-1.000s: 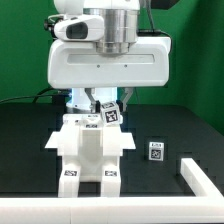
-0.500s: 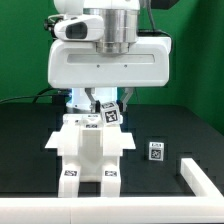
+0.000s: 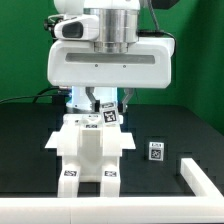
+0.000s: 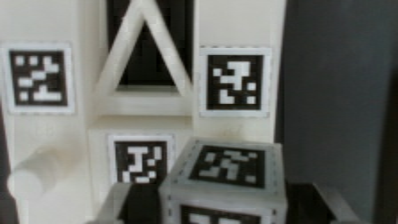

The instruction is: Assemble chair

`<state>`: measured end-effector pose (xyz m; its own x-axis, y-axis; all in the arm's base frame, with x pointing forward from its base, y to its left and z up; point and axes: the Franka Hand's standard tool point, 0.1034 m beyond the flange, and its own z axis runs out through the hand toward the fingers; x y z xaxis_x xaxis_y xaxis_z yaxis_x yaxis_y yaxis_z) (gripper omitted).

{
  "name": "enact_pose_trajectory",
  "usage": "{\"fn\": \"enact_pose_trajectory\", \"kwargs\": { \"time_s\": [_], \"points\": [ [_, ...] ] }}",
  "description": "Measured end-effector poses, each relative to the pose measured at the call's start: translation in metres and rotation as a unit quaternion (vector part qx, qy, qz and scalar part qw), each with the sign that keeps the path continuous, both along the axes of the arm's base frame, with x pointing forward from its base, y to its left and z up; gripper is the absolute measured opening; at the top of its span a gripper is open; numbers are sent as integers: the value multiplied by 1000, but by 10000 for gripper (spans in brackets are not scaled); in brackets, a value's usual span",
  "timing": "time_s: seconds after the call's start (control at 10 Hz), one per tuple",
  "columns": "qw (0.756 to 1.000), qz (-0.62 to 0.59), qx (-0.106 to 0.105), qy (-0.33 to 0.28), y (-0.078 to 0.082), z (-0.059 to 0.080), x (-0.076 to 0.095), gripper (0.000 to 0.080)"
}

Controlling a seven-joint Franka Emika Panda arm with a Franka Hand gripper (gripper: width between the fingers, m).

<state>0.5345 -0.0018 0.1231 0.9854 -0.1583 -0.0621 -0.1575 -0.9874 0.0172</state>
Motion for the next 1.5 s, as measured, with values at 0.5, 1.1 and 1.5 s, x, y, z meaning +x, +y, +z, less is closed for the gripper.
{"fn": "enact_pose_trajectory", "kwargs": {
  "time_s": [0.5,1.1,1.5],
  "points": [
    [981,-193,1,-2,0,0,2,299],
    [937,-350,5,-4,5,0,4,308],
    [993,-107,20,-39,3,4,11,638]
  ]
}}
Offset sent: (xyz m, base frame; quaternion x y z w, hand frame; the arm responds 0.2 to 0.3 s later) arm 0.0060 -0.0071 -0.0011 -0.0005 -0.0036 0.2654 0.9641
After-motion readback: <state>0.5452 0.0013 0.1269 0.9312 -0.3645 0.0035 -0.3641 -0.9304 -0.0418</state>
